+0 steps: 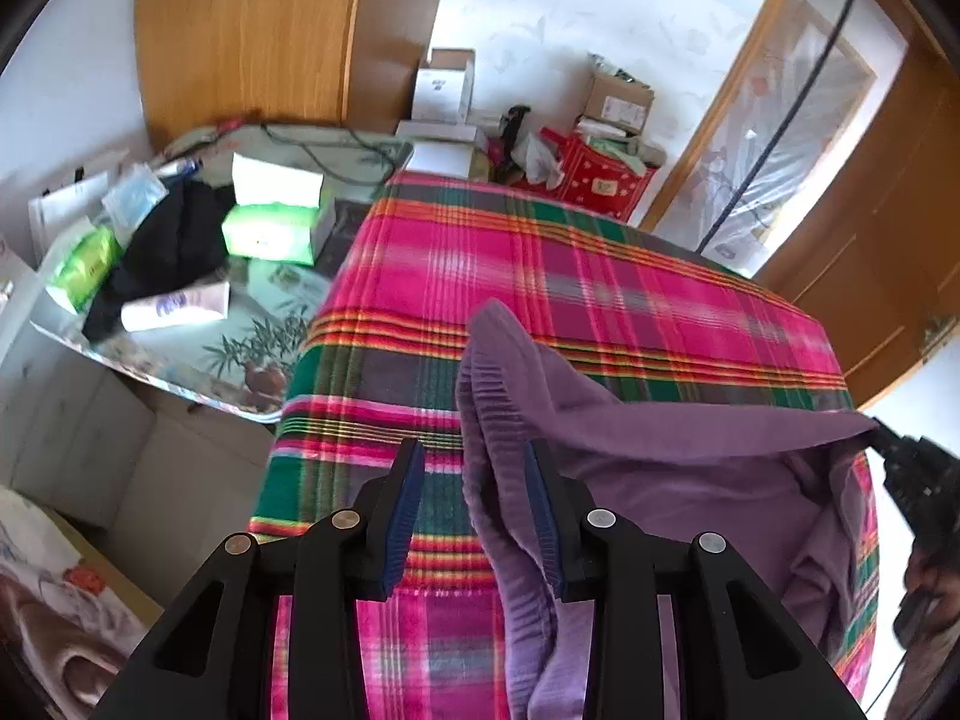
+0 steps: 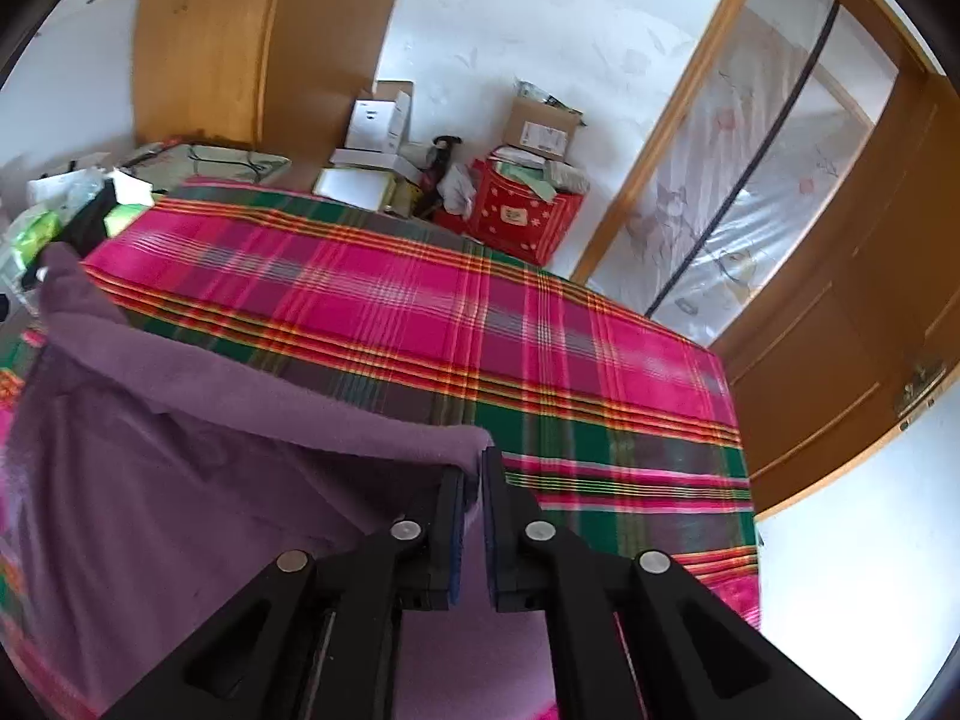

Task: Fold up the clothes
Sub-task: 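Raise the garment high with both tools and shake it out, then lower the garment onto the bedspread with both tools, laying it flat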

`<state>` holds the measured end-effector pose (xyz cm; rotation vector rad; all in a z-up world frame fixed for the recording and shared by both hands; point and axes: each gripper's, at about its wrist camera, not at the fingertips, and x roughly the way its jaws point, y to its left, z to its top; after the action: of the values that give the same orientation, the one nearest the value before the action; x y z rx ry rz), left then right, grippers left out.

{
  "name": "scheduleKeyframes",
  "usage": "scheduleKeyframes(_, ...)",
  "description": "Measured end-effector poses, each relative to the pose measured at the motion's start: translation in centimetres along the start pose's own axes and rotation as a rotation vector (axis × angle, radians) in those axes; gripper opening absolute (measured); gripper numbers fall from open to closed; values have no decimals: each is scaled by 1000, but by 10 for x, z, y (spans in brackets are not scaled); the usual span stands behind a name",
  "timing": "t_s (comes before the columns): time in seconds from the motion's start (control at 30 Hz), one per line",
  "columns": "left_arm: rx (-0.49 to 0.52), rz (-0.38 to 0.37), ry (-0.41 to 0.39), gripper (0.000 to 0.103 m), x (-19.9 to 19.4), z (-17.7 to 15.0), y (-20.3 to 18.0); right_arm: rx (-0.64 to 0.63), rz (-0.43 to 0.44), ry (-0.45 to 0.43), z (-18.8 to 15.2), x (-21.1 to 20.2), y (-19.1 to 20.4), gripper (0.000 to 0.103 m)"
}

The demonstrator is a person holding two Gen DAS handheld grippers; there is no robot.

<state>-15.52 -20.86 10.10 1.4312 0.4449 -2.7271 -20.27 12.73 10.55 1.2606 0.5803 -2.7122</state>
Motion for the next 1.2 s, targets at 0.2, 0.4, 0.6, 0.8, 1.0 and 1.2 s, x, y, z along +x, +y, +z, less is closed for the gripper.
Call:
scheduleKeyframes(0.2, 70, 36, -13, 36, -40, -7, -15, -56, -5, -11, 11, -61, -21, 18)
scheduleKeyframes(0.4, 80, 24, 10, 36, -63, -19, -39, -155, -135, 99, 37, -50, -12, 27)
scheduleKeyframes(0.6, 77, 8, 46, 36, -75, -45, -52, -303, -268, 238, 43, -13, 11, 26)
scheduleKeyframes(0.8, 98, -10, 55, 36, -87, -62, -57, -420, -197, 208, 28, -42, 11, 27)
scheduleKeyframes(1.0, 138, -14, 72, 36, -92, -54, -73, -454, -222, 148, 27, -97, -16, 27)
scheduleKeyframes(1.2, 123, -47, 74, 36, -80, -60, -70, -425, -167, 46, 25, -140, -28, 27)
